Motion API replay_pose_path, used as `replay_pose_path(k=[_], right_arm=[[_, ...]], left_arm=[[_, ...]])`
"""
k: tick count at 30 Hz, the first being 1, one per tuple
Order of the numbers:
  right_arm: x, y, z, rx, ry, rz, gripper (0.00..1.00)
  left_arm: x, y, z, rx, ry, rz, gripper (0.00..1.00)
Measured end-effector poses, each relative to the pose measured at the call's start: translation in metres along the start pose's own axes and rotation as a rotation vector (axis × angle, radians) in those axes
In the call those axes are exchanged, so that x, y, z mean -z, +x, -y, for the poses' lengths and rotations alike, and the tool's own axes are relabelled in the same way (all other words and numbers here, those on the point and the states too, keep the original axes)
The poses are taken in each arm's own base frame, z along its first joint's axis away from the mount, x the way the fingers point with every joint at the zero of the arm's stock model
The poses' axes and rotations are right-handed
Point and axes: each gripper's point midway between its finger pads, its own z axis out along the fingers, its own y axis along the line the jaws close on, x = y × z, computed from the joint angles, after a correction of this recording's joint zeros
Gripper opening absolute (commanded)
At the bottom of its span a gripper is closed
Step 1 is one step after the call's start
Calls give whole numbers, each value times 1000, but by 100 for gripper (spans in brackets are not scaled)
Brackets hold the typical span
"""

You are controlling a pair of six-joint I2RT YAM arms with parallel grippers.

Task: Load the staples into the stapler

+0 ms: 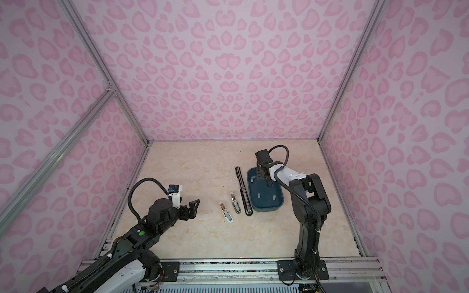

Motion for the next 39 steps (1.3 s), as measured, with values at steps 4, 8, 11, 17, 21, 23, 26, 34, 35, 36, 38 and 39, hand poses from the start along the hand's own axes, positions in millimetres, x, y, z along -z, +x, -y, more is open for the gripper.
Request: replay_pose_path(k=[4, 8, 11, 17, 21, 23, 26, 34, 35, 36, 38, 39], right_arm=[[-5, 2, -3, 14, -18, -12, 44], [-12, 3, -4, 23, -20, -24, 47], [-17, 1, -2, 17, -17, -27, 48], [-21, 7, -4, 15, -29, -55, 49], [-21, 12, -5, 6, -34, -65, 48], [-20, 18, -5, -1, -43, -79, 47], [-15, 22, -5, -10, -44, -84, 46], [-3, 26, -17, 10, -56, -83, 40], [-2, 26, -17, 8, -58, -81, 40], [-1, 26, -18, 8, -59, -78, 40], [-1, 26, -17, 1, -57, -79, 40], [-1, 27, -15, -4, -52, -80, 41]], left_arm=[[1, -1, 1, 1, 3, 3, 96], [2, -3, 1, 2, 7, 12, 96], [3, -4, 1, 2, 9, 16, 96], [4, -5, 2, 4, 14, 22, 96], [4, -5, 2, 4, 14, 24, 96], [4, -6, 2, 4, 15, 25, 96], [5, -6, 2, 4, 15, 26, 96], [7, -8, 3, 6, 19, 37, 96], [7, -8, 3, 6, 19, 37, 96], [7, -8, 3, 6, 20, 39, 96], [7, -9, 3, 6, 20, 41, 96], [7, -9, 3, 6, 20, 40, 96]])
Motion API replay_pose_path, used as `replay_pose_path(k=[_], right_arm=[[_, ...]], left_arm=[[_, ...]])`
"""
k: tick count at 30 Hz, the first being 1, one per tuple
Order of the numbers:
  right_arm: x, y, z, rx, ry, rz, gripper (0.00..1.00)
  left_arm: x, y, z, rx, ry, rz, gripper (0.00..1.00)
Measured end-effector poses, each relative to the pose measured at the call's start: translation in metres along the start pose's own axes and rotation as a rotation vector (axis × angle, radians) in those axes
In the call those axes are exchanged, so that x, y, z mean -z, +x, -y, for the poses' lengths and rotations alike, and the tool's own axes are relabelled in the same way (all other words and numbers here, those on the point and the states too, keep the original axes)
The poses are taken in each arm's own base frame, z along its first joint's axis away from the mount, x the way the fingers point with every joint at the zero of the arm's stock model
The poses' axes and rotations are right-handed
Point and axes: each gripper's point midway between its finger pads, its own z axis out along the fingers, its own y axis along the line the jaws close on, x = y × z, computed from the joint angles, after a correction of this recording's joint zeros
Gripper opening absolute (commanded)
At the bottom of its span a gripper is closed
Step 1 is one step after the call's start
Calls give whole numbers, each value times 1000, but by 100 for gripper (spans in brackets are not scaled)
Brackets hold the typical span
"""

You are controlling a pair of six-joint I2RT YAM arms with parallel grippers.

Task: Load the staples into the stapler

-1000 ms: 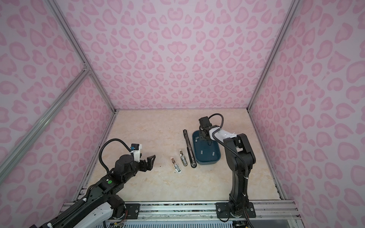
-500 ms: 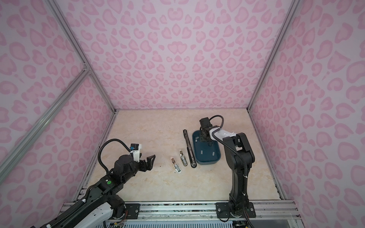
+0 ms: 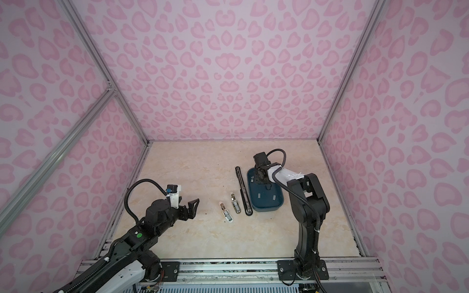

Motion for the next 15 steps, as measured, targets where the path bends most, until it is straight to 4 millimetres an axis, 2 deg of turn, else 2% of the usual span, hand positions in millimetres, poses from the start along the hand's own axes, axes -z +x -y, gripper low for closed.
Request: replay_pose_path(k=[4, 10, 15], right_arm=[[1, -6, 6, -9, 18, 15, 45], [4, -31, 2, 13, 10, 67, 48], [-3, -37, -1, 52, 9, 67, 50]], left_arm=[[0, 0, 0, 1, 1, 2, 96], [1, -1, 0, 1, 2, 5, 96], [1, -1, 0, 1, 2, 7, 96]])
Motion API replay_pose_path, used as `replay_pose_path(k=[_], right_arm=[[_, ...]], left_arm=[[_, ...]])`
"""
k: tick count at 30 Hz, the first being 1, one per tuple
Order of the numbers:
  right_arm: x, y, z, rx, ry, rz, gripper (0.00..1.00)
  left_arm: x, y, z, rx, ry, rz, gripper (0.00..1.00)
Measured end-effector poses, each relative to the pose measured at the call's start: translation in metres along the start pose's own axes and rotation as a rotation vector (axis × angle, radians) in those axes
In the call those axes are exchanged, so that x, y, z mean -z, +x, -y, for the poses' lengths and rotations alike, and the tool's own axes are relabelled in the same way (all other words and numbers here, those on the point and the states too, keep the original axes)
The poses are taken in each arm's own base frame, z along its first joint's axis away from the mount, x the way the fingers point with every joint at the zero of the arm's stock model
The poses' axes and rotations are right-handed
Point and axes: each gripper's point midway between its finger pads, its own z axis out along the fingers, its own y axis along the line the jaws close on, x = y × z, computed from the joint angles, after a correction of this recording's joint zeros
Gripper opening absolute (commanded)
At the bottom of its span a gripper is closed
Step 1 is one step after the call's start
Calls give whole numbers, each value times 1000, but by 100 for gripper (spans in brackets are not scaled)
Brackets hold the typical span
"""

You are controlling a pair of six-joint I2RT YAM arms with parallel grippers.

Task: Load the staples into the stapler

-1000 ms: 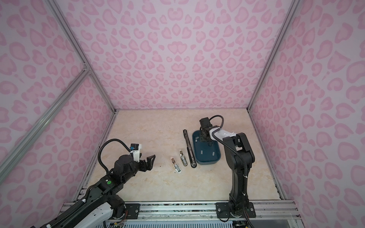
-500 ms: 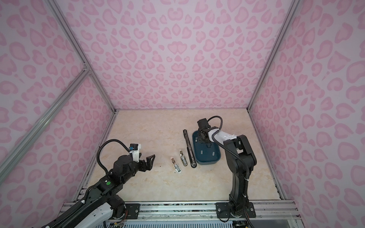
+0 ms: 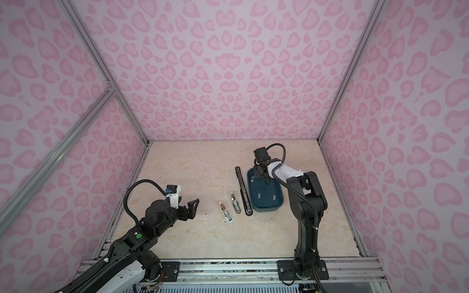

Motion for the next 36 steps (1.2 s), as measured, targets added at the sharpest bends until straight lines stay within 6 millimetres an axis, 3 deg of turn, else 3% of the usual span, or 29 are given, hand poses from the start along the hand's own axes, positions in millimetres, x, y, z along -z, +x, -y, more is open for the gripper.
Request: replay_pose_path(k=[15, 21, 31, 36], right_arm=[[-20, 13, 1, 35, -14, -62, 50], [-19, 15, 1, 35, -16, -66, 46], [-5, 41, 1, 15, -8, -111, 42], [-4, 42, 1, 7, 4, -107, 42]], left_arm=[[2, -2, 0, 2, 5, 13, 96], [4, -2, 0, 3, 7, 20, 96], [4, -2, 0, 3, 9, 21, 96], [6, -3, 2, 4, 17, 27, 96]])
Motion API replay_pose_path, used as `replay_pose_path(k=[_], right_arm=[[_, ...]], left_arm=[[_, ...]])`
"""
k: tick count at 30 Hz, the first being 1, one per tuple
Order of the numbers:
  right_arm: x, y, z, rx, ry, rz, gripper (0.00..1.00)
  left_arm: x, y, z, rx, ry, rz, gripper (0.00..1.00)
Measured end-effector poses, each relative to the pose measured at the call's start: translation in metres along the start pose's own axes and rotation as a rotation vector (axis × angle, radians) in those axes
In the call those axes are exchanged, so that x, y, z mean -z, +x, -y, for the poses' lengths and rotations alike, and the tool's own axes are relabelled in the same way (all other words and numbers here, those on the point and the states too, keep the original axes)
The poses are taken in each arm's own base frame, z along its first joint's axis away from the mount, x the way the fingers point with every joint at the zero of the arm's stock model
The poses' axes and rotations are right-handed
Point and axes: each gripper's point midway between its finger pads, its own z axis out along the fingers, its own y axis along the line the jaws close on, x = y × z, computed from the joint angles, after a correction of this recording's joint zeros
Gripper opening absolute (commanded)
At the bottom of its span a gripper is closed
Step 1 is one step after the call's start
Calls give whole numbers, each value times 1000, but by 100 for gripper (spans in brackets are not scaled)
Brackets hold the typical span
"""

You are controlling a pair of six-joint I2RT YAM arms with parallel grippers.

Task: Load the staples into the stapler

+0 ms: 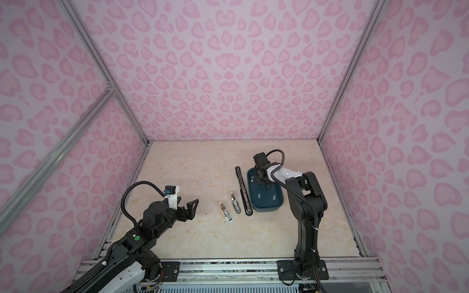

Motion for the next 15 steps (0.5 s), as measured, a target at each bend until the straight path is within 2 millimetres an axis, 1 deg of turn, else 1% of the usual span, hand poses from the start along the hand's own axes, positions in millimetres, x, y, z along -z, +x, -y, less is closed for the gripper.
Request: replay_pose_path(k=[3, 7, 15], right_arm=[[-1, -3, 3, -11, 17, 5, 45], [-2, -6, 8, -35, 42, 6, 45], [-5, -9, 6, -61, 35, 9, 40]], left_arm=[[1, 0, 0, 1, 2, 4, 96], [2, 0, 0, 1, 3, 7, 96], [0, 2, -1, 0, 0, 0, 96]])
